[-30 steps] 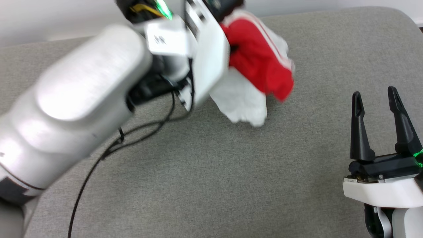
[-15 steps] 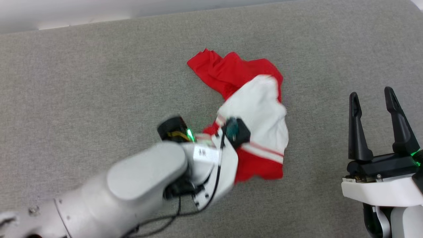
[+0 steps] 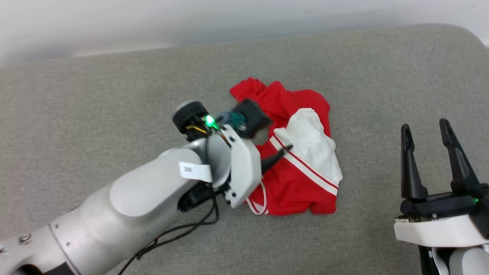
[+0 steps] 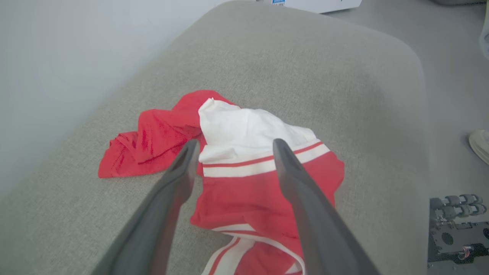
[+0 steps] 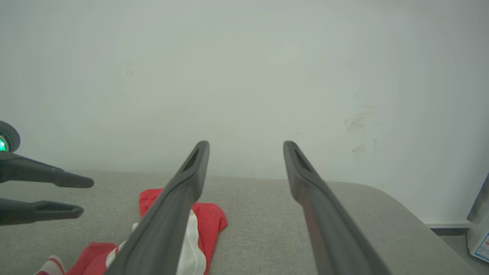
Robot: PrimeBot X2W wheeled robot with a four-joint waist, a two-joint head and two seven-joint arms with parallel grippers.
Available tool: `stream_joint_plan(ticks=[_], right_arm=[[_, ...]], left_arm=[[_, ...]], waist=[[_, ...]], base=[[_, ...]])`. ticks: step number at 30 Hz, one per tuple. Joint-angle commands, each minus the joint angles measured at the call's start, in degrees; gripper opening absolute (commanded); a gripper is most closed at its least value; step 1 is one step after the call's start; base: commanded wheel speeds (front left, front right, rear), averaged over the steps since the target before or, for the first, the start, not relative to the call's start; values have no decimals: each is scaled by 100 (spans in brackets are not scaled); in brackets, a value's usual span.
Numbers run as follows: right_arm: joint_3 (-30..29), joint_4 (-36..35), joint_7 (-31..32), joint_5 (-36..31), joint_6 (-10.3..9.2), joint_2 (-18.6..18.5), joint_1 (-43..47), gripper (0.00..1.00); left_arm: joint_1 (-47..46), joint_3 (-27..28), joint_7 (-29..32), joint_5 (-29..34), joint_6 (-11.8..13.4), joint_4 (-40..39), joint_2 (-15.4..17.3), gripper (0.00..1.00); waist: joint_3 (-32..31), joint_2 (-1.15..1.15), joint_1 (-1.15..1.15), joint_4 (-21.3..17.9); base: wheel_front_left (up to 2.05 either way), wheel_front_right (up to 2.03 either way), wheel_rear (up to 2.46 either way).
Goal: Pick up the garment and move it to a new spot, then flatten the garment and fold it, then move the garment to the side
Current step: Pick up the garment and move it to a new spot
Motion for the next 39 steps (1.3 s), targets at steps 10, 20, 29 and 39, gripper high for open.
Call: stream_joint_plan(ticks=[10, 20, 29, 39], right_arm=[[-73, 96, -12, -85, -2, 18, 329, 100], [-151, 150, -12, -110, -2, 18, 448, 100], [-157, 195, -12, -78, -2, 18, 550, 100], [-97, 346, -12, 4, -3, 17, 601, 100]], left_arm=[[726, 776, -1803, 353, 1182, -210, 454, 100], [2126, 1679, -2596, 692, 2417, -462, 727, 100], [3742, 3396, -2594, 1830, 2955, -1235, 345, 100], [4993, 4757, -2595, 3041, 2668, -1408, -521, 100]], waist=[[-465, 0, 0, 346], [-696, 0, 0, 601], [-753, 0, 0, 791], [-754, 0, 0, 824]], base=[[0, 0, 0], [0, 0, 0], [0, 0, 0], [0, 0, 0]])
